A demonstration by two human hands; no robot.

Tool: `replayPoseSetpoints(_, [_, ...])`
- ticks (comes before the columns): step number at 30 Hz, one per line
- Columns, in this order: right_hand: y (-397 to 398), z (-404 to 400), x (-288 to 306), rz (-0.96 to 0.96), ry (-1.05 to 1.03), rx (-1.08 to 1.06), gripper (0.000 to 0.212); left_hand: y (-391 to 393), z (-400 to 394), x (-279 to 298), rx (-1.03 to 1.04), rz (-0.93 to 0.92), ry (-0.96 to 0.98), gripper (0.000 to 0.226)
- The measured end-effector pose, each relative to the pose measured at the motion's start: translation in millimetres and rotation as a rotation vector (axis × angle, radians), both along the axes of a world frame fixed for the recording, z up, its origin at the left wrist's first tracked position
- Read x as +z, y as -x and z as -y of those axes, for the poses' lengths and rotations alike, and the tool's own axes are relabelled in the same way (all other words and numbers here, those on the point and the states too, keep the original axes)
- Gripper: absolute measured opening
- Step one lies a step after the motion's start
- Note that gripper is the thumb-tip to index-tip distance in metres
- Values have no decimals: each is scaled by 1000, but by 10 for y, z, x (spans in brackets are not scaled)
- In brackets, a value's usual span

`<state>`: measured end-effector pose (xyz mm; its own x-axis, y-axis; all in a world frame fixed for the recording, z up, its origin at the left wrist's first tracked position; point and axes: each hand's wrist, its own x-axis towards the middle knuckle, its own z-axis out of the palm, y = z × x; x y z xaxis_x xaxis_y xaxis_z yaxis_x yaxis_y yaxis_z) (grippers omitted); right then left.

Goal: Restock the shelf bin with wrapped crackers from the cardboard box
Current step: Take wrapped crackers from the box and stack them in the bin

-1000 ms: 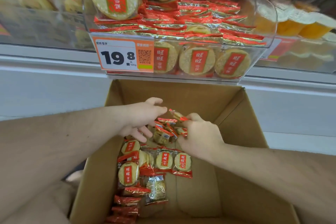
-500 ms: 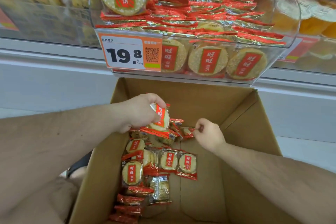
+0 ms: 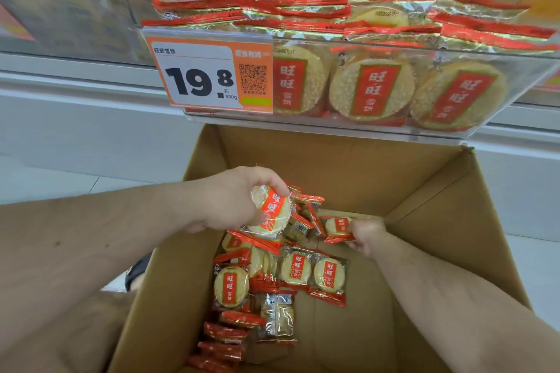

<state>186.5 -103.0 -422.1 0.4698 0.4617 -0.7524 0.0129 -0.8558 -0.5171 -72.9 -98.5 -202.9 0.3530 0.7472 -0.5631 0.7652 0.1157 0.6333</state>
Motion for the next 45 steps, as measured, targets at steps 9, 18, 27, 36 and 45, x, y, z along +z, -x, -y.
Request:
replayPoseSetpoints(9, [118, 475, 1506, 211, -163, 318, 12, -33, 92, 234, -11, 123, -16, 71])
replayPoseSetpoints(18, [527, 1104, 2865, -137, -712, 100, 14, -123, 216, 584, -32, 329, -71, 73])
replayPoseSetpoints(27, [610, 1016, 3022, 286, -870, 422, 24, -181, 288, 838, 8, 810, -7, 90])
replayPoseSetpoints(36, [601, 825, 3142, 422, -883, 505, 42, -216, 254, 895, 1, 912, -196, 82])
replayPoseSetpoints(45, [549, 771, 3352, -199, -838, 455, 44, -187, 289, 1073, -137, 870, -249, 99])
